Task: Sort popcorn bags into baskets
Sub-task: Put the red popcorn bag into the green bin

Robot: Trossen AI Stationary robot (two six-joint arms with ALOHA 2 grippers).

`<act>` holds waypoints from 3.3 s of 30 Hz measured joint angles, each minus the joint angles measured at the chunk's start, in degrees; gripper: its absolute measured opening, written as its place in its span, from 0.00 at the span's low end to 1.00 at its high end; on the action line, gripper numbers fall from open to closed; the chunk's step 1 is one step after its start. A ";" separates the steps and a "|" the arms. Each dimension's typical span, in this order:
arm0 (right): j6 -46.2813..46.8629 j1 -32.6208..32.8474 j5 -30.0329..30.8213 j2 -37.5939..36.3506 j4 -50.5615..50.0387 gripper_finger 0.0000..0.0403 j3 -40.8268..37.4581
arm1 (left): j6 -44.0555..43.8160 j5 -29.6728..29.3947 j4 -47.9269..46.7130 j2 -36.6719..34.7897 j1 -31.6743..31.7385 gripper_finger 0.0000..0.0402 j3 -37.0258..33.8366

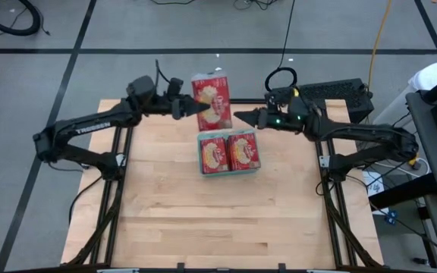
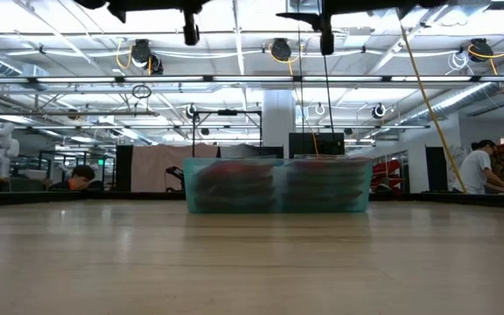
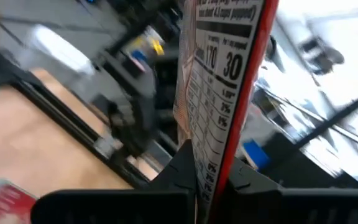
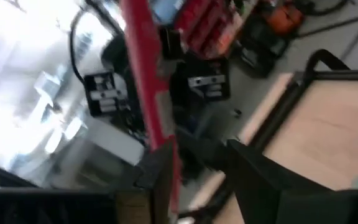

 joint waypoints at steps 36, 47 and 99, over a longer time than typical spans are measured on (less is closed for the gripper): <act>-15.85 -3.16 -14.41 15.63 -17.20 0.03 24.49 | 5.90 -1.47 -18.62 -7.32 0.86 0.22 0.11; -10.46 -7.46 -16.14 17.26 -31.20 0.02 23.70 | 9.79 -14.05 -43.94 -7.89 0.58 0.58 0.09; 16.52 0.74 -12.77 29.44 -17.04 0.10 6.11 | 14.05 -13.26 -47.49 -12.42 -11.29 0.43 0.07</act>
